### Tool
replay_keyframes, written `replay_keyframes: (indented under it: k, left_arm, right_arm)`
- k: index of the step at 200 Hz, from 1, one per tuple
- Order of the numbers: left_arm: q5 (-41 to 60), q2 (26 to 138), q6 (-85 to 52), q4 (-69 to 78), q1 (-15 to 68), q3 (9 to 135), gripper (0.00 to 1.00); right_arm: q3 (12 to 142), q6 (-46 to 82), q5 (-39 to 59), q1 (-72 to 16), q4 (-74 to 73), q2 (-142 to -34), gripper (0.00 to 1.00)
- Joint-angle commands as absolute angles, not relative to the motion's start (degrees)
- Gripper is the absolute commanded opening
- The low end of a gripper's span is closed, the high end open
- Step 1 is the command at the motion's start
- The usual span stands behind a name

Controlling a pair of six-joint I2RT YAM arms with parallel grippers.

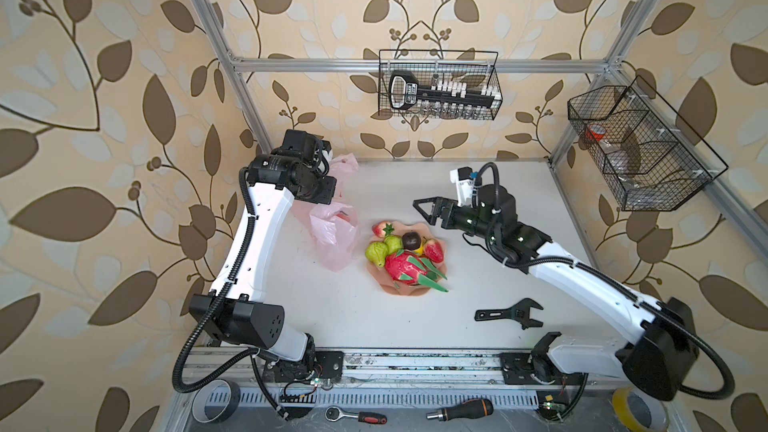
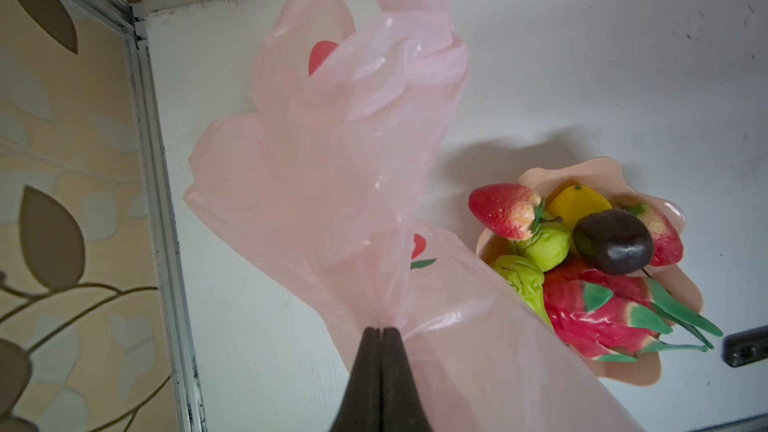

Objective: Place the fruits into the plastic bag

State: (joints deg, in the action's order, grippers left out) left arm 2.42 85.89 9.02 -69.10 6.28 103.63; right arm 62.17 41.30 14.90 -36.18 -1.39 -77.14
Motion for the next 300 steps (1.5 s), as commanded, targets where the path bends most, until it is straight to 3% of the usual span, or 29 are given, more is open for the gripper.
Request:
replay_keyframes:
  k: [1, 79, 146, 150, 155, 159, 191, 221, 259, 270, 300]
  left_arm:
    - [1.0, 85.4, 11.9, -69.9, 6.0, 107.9, 0.00]
    - [-1.5, 83.0, 12.5, -69.7, 6.2, 105.3, 0.00]
    - [1.2, 75.8, 5.5, -62.3, 6.2, 97.3, 0.00]
    - [1.7, 75.1, 4.2, -61.5, 6.1, 96.5, 0.13]
    - [2.8, 74.3, 2.5, -60.6, 6.0, 95.4, 0.37]
    - [3.7, 73.6, 1.1, -59.8, 5.9, 94.5, 0.46]
    - [9.9, 74.4, -9.9, -59.8, 5.9, 93.4, 0.80]
    - [12.1, 81.5, -16.3, -64.8, 6.0, 97.6, 0.82]
    - [12.2, 86.4, -20.5, -66.0, 6.9, 94.5, 0.80]
    - [11.6, 86.4, -20.9, -65.9, 7.6, 93.3, 0.80]
    - [10.1, 86.9, -20.3, -66.4, 9.9, 92.4, 0.82]
  right_arm:
    - [70.8, 37.9, 23.1, -39.2, 2.1, -83.7, 0.95]
    - [92.0, 41.5, 24.3, -46.3, 3.4, -103.6, 0.93]
    - [92.1, 39.9, 19.8, -48.2, 8.9, -109.2, 0.78]
    - [91.2, 40.2, 19.8, -48.2, 8.7, -108.8, 0.76]
    - [89.6, 40.7, 20.2, -48.3, 7.7, -108.2, 0.75]
    - [88.2, 41.2, 20.6, -48.5, 6.7, -107.6, 0.73]
    - [78.8, 40.9, 22.4, -51.1, 4.3, -101.8, 0.69]
    - [75.9, 35.7, 24.4, -56.6, 5.8, -97.9, 0.70]
    - [74.5, 31.4, 24.9, -59.8, 10.0, -95.1, 0.86]
    - [72.3, 32.1, 24.2, -59.3, 9.5, -93.0, 0.96]
    - [67.0, 33.0, 22.1, -57.4, 13.9, -86.7, 1.00]
